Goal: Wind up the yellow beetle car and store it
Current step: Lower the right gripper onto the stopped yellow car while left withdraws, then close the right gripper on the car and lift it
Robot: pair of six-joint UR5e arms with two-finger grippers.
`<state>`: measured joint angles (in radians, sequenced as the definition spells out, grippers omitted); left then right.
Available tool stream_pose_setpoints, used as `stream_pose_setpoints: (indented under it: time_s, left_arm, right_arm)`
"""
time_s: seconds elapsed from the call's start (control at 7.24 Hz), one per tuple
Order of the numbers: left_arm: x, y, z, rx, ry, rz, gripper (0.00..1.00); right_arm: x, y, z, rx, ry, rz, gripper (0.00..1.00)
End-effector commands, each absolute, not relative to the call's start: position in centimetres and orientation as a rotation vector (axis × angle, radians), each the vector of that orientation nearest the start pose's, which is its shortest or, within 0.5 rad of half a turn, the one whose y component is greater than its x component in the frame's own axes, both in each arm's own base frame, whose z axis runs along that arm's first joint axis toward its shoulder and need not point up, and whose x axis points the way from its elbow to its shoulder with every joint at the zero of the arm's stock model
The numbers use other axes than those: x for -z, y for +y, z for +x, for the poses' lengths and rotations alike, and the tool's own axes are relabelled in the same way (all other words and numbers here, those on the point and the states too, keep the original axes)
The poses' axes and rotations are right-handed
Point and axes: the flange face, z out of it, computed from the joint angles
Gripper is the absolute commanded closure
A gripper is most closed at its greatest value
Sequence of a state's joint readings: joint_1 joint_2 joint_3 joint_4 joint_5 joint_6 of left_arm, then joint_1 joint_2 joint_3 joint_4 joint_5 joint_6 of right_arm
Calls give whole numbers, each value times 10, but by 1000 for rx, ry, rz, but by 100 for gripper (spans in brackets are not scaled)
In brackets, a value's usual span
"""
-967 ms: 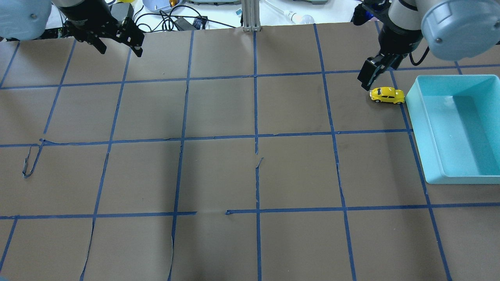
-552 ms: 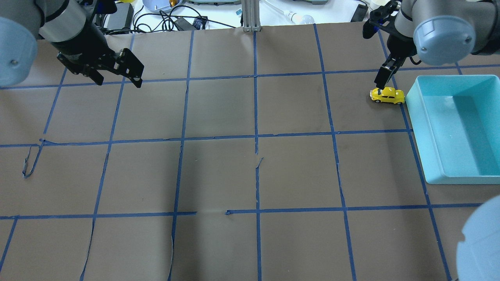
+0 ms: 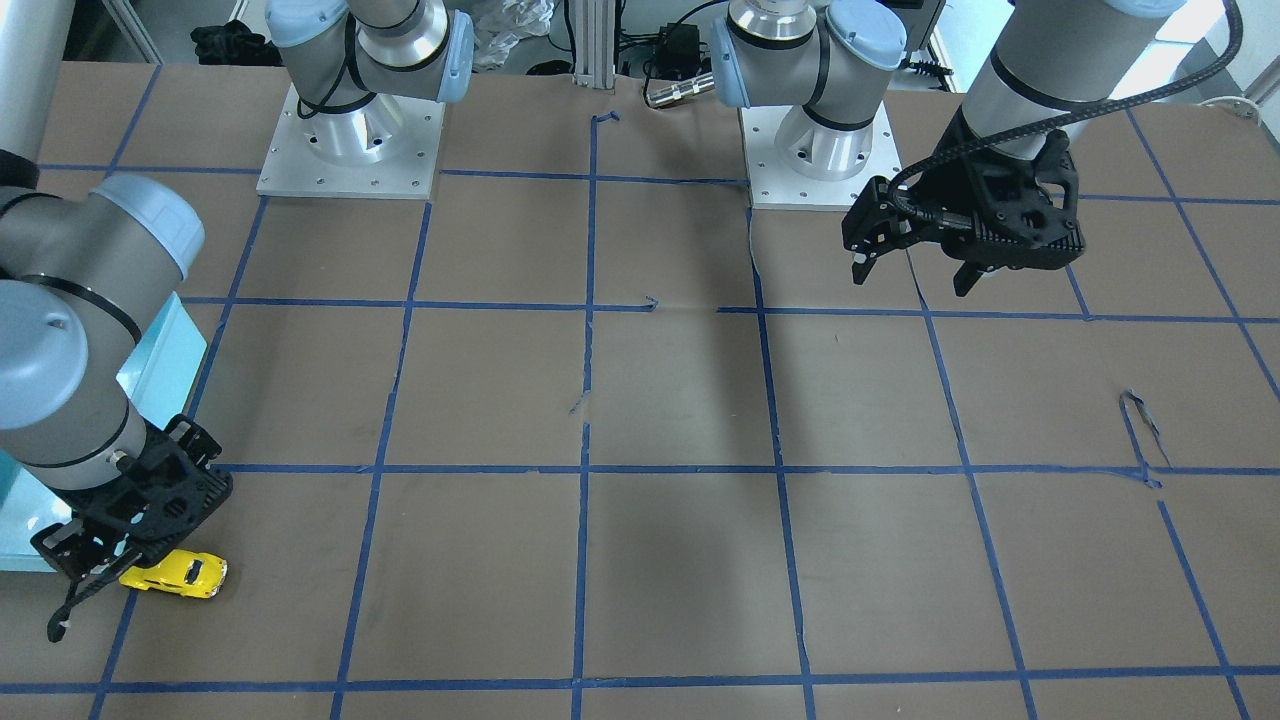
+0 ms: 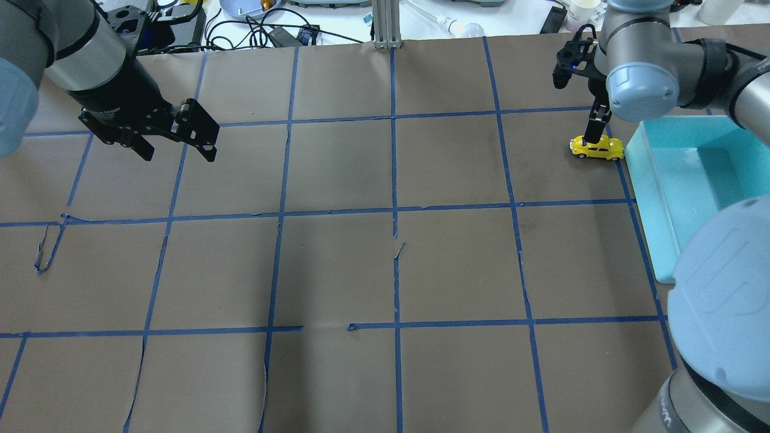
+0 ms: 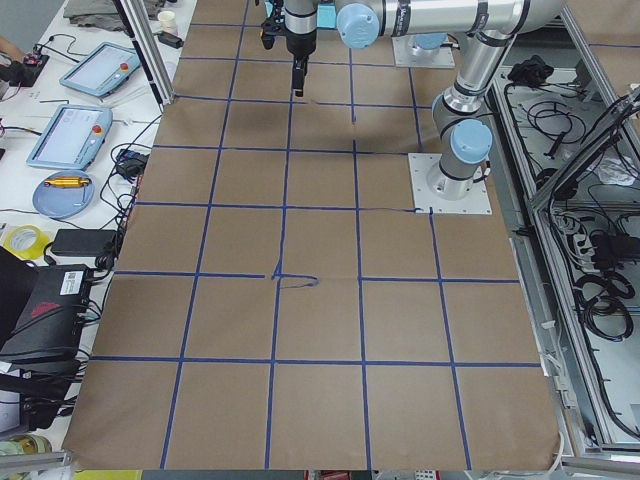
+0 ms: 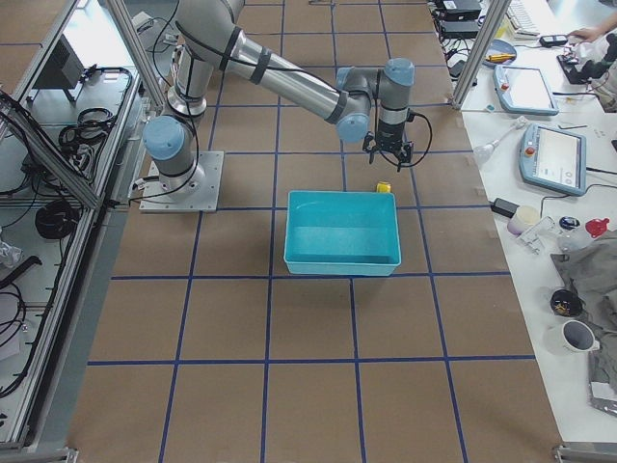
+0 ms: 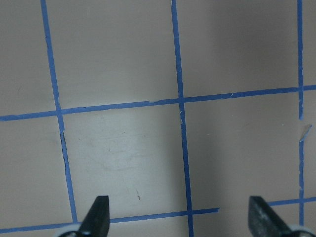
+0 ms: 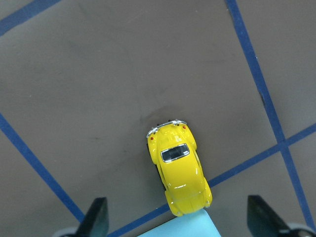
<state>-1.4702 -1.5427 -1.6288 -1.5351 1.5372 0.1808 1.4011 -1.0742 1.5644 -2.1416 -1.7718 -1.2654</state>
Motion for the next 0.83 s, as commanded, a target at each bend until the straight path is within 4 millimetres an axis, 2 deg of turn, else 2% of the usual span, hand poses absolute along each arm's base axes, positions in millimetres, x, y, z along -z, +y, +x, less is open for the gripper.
stream_pose_setpoints:
  time_s: [0.0,0.14,0.28,0.41,0.69]
  left_arm:
    - [-476,-491,-90,12,3184,122,0]
    - [-475,-489,-105,15,3170,148,0]
    - [-474,-486,-133,21,3133,151,0]
    - [-480,-488,-139,78,3127,184,0]
    - [-479,-490,-135,82,3139,174,0]
  right_arm:
    - [-229,-673,-15,-160,2822,-1755,0]
    - [-219,-674,-21,-176,2812,-1748,0]
    - [-207,-674,-30,-193,2751,-1796,0]
    - [-201,-674,-38,-208,2749,-1786,0]
    - [-192,-675,-38,-190,2734,-1769,0]
